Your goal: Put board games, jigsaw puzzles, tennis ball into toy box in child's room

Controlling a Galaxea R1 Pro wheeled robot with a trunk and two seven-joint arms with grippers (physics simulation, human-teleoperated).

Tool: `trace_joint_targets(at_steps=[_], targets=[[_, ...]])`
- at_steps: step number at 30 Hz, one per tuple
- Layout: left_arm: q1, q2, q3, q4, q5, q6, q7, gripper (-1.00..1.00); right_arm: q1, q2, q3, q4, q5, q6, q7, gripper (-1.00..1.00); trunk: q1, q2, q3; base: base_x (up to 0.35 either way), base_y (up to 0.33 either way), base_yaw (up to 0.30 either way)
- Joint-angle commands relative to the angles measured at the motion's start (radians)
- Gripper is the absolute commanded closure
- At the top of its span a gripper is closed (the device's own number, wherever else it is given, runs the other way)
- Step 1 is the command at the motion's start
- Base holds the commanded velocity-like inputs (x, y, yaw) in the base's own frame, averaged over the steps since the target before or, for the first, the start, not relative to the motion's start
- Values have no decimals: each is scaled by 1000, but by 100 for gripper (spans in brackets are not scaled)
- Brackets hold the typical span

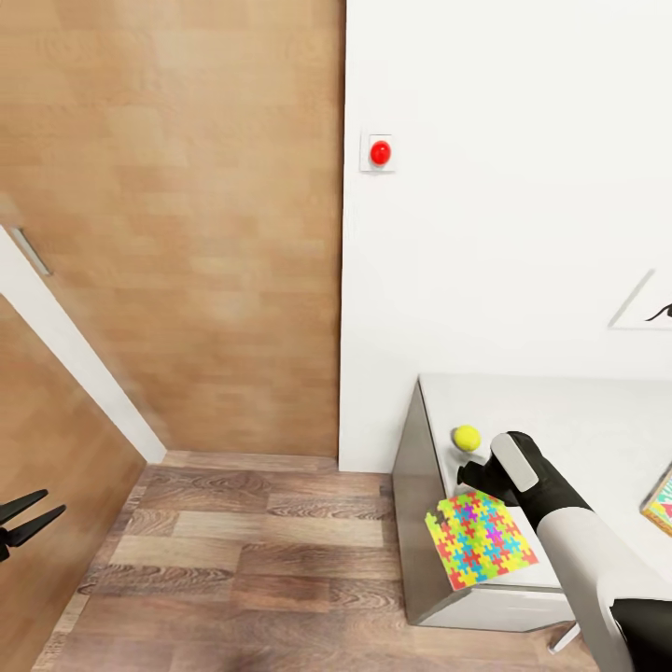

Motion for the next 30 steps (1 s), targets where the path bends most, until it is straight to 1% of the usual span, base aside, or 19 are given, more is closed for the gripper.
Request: trace_joint_targets(at_steps=[1,11,17,25,30], targets=[[0,0,0,0,-1,11,-4,-100,-1,-1,2,-1,-10,2,-9,-100,1,-2,-2,0,10,0],[-1,0,0,0,-1,11,-4,-100,0,-1,3,-1,-9,2,-10,-100,1,-2,1,0,2,-8],[-1,0,0,0,-1,11,-4,-100,0,-3,4,-5,-8,1,-10,-100,1,-2,9,0,0,-74],[-1,0,0,0,-1,11,-4,-100,5,-14,-2,-15,-9,0,-10,-100,1,-2,21,0,0,-100],[-1,0,0,0,-1,11,-4,-100,9,-17,-6,-51,-11,1,-9,-100,1,-2,29,0,0,-104]])
